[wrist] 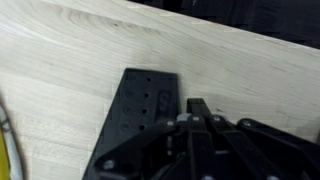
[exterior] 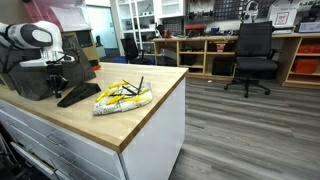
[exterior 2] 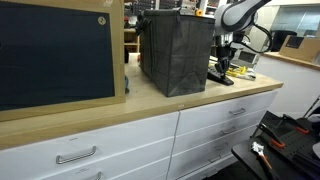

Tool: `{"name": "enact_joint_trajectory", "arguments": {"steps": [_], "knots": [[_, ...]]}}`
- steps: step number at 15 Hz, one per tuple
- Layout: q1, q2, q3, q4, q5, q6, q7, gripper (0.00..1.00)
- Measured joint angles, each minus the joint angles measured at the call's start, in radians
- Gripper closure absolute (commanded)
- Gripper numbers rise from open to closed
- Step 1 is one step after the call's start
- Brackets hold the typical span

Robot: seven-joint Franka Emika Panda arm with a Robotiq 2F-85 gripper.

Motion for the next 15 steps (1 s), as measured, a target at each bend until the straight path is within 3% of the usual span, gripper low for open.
{"name": "enact_joint_trajectory", "arguments": {"steps": [3,5,11,15], "knots": [[0.0,-0.049,0.015,0.002,0.084,-0.001,-0.07,1.0],[0.0,-0.099,0.011,0.002,0.07,-0.002,-0.065,1.0],[-0.067,-0.235,-0.071,0.002,0.009,-0.077,-0.042,1.0],[-0.119,-0.308,-0.119,0.011,0.021,-0.19,-0.021,1.0]]}}
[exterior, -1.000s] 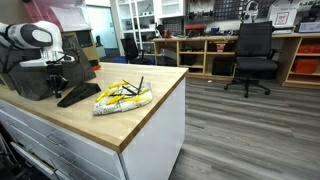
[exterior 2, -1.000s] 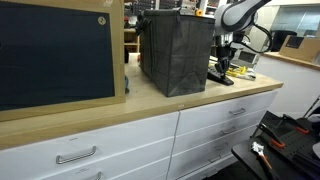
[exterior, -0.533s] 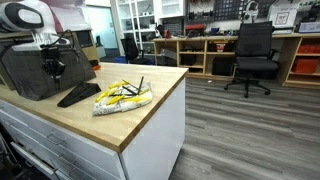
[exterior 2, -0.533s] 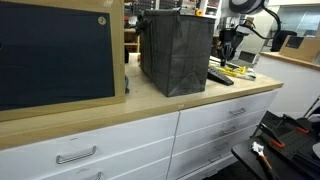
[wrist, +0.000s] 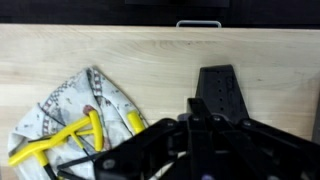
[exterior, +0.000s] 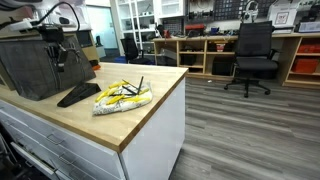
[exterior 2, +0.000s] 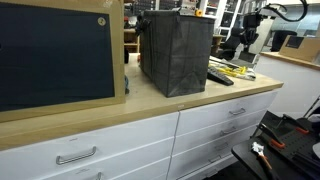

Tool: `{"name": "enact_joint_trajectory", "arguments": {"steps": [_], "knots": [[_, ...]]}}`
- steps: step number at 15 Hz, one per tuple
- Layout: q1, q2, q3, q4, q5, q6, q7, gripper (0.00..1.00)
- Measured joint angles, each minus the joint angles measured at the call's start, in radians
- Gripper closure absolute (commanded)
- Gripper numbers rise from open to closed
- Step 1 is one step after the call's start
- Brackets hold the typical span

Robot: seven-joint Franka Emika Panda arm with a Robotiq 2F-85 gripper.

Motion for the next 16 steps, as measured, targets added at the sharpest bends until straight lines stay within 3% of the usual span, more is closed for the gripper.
{"name": "enact_joint_trajectory", "arguments": {"steps": [8,10,12,13,15,16], "knots": [[-0.014,-0.149,-0.003,0.133,0.044,-0.318,0.093,1.0],[-0.01,-0.168,0.005,0.173,0.065,-0.38,0.112,0.72],[-0.004,-0.179,0.016,0.218,0.083,-0.439,0.136,0.58],[-0.003,-0.181,0.023,0.245,0.093,-0.48,0.161,0.76],[-0.002,-0.181,0.04,0.289,0.106,-0.539,0.215,0.6],[0.0,-0.181,0.044,0.299,0.106,-0.546,0.224,0.58]]}}
